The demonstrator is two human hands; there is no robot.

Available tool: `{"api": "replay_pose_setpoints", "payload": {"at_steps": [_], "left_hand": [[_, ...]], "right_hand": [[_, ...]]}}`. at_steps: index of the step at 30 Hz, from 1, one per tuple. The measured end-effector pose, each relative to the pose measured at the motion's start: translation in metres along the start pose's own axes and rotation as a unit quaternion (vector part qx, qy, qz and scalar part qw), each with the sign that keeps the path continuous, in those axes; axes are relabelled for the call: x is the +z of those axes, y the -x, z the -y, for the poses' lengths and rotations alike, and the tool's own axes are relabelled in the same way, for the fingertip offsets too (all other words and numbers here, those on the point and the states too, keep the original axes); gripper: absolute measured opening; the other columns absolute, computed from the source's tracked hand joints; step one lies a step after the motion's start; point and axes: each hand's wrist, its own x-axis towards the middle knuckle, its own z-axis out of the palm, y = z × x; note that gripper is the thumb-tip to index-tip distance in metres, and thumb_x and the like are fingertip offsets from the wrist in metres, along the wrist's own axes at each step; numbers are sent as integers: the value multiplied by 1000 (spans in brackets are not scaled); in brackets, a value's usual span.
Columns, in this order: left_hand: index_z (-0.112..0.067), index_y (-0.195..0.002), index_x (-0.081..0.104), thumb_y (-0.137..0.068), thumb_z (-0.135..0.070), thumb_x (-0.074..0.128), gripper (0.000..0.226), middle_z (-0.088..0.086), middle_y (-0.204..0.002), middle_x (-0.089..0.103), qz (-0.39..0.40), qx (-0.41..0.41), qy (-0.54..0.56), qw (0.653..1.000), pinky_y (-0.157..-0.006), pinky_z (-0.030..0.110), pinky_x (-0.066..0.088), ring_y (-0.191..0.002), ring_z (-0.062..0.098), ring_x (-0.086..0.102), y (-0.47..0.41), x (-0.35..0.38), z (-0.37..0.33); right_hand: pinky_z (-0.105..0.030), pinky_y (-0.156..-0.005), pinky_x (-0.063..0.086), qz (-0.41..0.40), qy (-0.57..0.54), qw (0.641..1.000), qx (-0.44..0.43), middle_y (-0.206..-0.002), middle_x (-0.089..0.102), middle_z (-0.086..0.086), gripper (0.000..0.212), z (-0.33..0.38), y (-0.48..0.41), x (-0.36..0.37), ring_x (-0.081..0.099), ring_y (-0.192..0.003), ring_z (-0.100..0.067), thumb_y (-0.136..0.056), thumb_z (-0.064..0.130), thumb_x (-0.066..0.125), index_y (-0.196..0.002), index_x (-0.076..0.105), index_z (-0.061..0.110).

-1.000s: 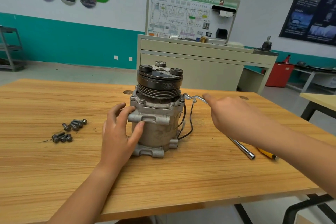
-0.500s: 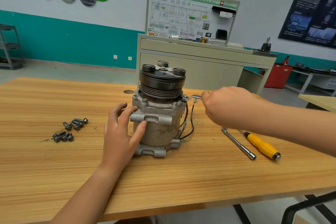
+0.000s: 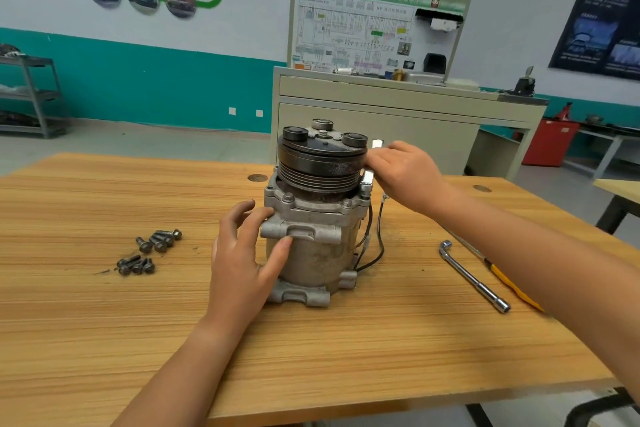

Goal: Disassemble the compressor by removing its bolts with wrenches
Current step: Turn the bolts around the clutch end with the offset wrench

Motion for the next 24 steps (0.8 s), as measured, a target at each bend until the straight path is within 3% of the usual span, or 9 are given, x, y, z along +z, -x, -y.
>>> {"api": "replay_pose_setpoints", "payload": {"at_steps": [3,6,9,15,20,24], "left_hand": [[-14,-118,57,-80,-48,48,52,-5,-127,36,2,-7,1,1000,-97,55,40,-114,0,34,0,0,0],[-11,-118,58,-80,-48,48,54,2,-128,42,3,-11,1,1000,-97,54,41,-115,5,36,0,0,-3],[-2,-114,61,-82,-40,50,51,15,-122,54,-2,31,-31,999,-93,56,43,-111,18,47,-2,-2,-5],[-3,-107,67,-82,-39,55,46,11,-108,66,-46,93,-157,982,-88,52,37,-103,19,49,-1,-6,-3],[-6,-106,68,-83,-45,52,47,8,-107,67,-58,91,-187,976,-89,49,33,-103,20,49,-1,-4,-4],[-7,-107,68,-90,-54,39,58,8,-107,67,-58,94,-185,977,-90,49,32,-104,20,49,-1,-4,-5]], "right_hand": [[-36,-58,51,-32,-70,988,135,-74,67,-16,17,1,18,-11,65,-63,-31,-84,-1,60,-100,64,-7],[-28,-52,36,-27,-134,958,251,-64,52,0,28,5,32,-38,50,-53,-23,-96,11,45,-121,52,1],[-26,-45,30,85,-99,959,250,-57,47,4,34,14,46,-58,47,-51,-18,-97,22,39,-128,48,14],[-31,-56,45,239,-55,941,232,-72,54,2,31,34,50,-71,53,-66,-18,-98,28,33,-127,45,23],[-33,-60,46,265,-34,934,238,-74,53,1,31,38,40,-68,54,-71,-20,-99,27,32,-125,46,21],[-26,-47,33,264,-20,931,252,-65,45,7,26,40,35,-76,43,-59,-10,-98,26,32,-116,51,21]]}}
